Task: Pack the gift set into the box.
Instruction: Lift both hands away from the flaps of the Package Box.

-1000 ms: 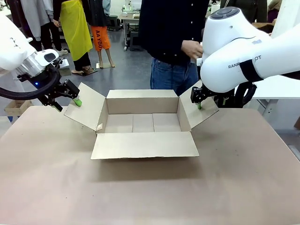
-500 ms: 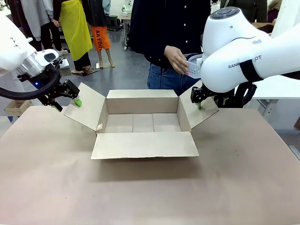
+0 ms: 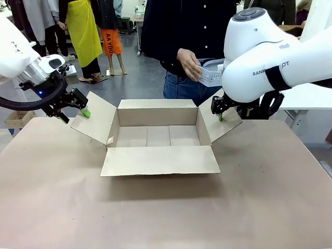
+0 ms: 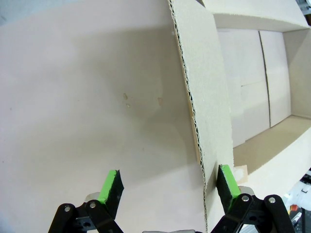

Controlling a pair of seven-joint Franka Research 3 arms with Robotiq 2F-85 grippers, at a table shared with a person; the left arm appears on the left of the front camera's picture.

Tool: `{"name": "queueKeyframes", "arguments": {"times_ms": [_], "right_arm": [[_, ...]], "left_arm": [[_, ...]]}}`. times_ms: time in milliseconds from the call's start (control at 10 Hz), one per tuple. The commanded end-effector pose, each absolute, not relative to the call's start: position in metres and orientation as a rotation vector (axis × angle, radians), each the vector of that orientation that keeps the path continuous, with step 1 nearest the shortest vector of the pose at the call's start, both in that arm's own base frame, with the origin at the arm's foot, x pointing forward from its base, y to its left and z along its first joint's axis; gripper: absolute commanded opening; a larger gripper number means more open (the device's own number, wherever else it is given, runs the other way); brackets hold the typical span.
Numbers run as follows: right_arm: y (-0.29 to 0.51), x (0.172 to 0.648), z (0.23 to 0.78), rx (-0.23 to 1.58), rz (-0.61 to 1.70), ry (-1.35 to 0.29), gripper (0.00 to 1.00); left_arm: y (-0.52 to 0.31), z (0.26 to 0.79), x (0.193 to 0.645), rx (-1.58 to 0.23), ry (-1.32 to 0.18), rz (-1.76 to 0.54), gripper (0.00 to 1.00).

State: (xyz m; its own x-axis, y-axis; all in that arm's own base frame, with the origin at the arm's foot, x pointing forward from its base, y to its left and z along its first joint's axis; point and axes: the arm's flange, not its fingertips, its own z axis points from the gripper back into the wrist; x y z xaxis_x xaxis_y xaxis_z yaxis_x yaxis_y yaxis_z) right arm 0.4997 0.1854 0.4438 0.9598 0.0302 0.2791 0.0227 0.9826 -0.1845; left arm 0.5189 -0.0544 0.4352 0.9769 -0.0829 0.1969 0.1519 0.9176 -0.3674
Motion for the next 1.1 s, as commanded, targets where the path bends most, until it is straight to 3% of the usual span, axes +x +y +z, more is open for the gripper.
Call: {"name": "queueKeyframes", "arguments": {"times_ms": [0,1000], "right_arm": [[0.1845,0.5018,0.4449,-0.207,-0.005,-0.292,1.00],[0.1845,0.5018,0.4449,-0.207,-0.005,-0.292,1.00]], "left_arm": [[-0.0541,0.4369,0.5171,-0.380,-0.175,-0.112,1.00],[-0.0541,0.4369,0.5171,-0.380,-0.175,-0.112,1.00]]}}
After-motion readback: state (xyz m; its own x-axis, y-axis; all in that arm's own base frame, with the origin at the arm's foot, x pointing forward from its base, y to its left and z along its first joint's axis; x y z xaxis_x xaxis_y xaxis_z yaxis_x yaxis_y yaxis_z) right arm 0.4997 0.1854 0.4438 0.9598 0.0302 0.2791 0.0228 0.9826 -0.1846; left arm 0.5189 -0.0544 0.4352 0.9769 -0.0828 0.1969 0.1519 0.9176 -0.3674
